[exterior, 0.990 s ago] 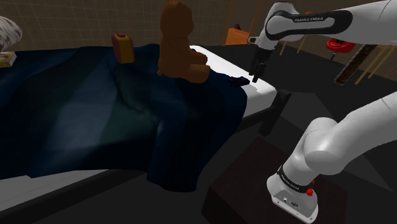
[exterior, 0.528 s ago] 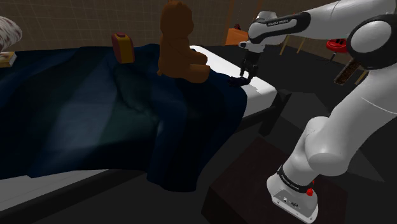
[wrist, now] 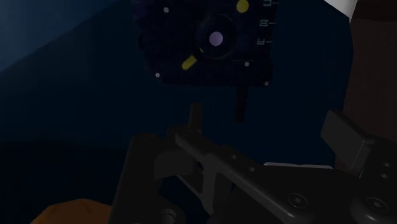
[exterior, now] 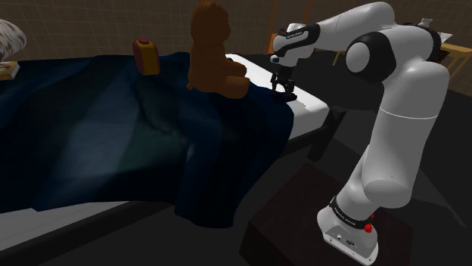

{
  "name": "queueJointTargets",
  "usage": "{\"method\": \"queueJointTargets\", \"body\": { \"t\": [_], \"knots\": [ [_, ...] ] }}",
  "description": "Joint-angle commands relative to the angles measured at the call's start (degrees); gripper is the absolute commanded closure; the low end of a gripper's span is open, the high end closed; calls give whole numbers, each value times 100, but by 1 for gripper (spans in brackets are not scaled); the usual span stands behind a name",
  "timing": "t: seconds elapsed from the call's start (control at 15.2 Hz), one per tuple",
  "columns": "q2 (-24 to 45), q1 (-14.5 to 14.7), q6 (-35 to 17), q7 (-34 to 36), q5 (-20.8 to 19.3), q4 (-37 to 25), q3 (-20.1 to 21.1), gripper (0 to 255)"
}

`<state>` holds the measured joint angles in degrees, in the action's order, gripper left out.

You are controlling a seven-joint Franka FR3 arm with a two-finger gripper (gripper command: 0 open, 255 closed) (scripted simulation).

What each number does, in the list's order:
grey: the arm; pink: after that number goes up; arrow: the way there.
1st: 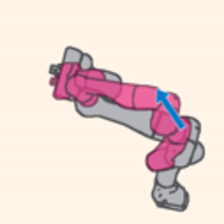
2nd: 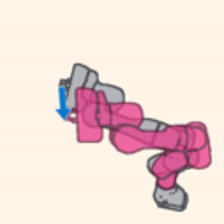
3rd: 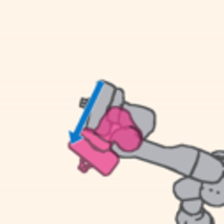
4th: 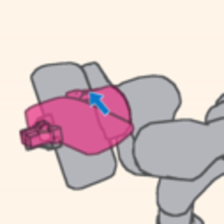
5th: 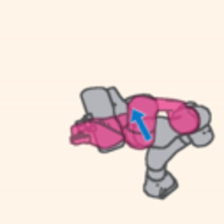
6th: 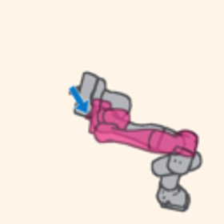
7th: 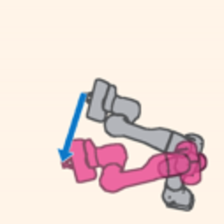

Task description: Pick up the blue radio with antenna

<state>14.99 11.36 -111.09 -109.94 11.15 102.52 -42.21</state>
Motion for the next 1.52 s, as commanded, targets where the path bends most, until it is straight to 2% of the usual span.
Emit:
{"method": "queueJointTargets", "body": {
  "t": [0.0,0.53,0.59,1.19,1.45],
  "knots": [
    [178,-81,-100,-215,115,-33,51,0],
    [344,-121,-467,-309,257,211,112,0],
    [346,-121,-468,-308,258,210,113,255],
    [344,-121,-467,-309,257,211,112,255],
    [221,-91,-205,-239,152,40,68,255]
  ]
}}
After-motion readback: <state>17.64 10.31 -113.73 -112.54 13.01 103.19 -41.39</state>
